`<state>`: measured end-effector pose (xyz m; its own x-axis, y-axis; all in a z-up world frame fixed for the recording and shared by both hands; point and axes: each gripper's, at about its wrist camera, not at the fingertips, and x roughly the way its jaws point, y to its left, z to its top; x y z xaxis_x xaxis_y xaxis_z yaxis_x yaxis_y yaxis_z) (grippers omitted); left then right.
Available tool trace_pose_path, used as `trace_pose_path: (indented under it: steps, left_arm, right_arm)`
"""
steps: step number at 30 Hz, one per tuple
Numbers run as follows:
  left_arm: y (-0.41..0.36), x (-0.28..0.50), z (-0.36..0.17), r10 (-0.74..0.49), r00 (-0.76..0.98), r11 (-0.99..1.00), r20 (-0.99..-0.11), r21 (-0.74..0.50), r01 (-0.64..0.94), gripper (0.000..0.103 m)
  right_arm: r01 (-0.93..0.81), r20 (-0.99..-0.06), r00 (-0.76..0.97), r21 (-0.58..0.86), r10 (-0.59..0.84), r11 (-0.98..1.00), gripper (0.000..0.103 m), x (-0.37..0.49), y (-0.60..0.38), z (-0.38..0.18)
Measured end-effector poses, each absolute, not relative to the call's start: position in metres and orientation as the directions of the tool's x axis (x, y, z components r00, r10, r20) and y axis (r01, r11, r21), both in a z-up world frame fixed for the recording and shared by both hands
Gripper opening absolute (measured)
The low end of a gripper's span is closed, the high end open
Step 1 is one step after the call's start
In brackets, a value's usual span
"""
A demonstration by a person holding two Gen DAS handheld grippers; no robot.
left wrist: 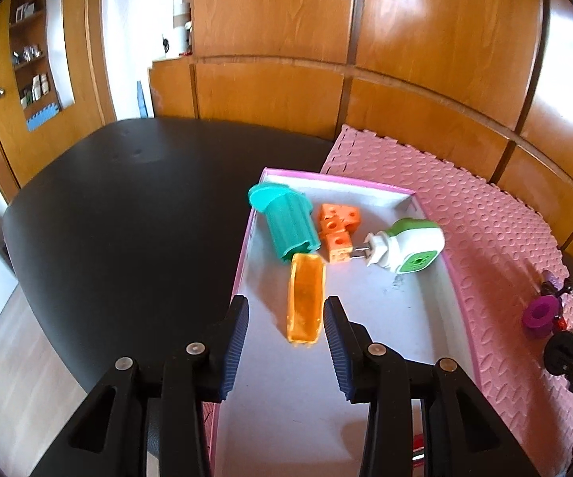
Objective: Organize rigid objects
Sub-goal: 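Carry the yellow piece into the box and open the left tool, then carry the black canister into the box and release it with the right tool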
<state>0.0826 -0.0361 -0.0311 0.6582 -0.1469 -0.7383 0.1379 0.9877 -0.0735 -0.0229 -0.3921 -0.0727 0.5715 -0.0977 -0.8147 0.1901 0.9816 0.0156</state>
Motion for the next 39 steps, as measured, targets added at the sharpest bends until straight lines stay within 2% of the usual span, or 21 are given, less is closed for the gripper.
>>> trace_pose_path:
  steps: [12,20,30,35,39]
  left_arm:
    - [-0.034,0.074,-0.026,-0.168,0.667,0.984,-0.726,-0.082,0.159,0.040]
    - [-0.030,0.068,-0.025,-0.172,0.675,0.984,-0.718,-0.089,0.155,0.040]
    - [-0.020,0.066,-0.025,-0.177,0.674,0.984,-0.717,-0.109,0.142,0.040]
    - [-0.009,0.066,-0.026,-0.170,0.678,0.985,-0.715,-0.120,0.120,0.040]
    - [0.003,0.067,-0.029,-0.153,0.677,0.988,-0.720,-0.128,0.088,0.040]
  right_arm:
    - [0.247,-0.827,0.547,0.009,-0.132,0.969,0.065,-0.021,-0.389,-0.070]
    - [0.225,-0.798,0.598,0.077,-0.075,0.971,0.065,-0.019,-0.367,-0.048]
    - [-0.006,-0.733,0.671,0.139,0.108,0.990,0.065,0.017,-0.282,-0.003]
    - [-0.124,-0.748,0.633,0.160,0.202,0.979,0.065,0.042,-0.228,-0.001]
    - [-0.189,-0.780,0.584,0.140,0.226,0.972,0.065,0.067,-0.190,-0.008]
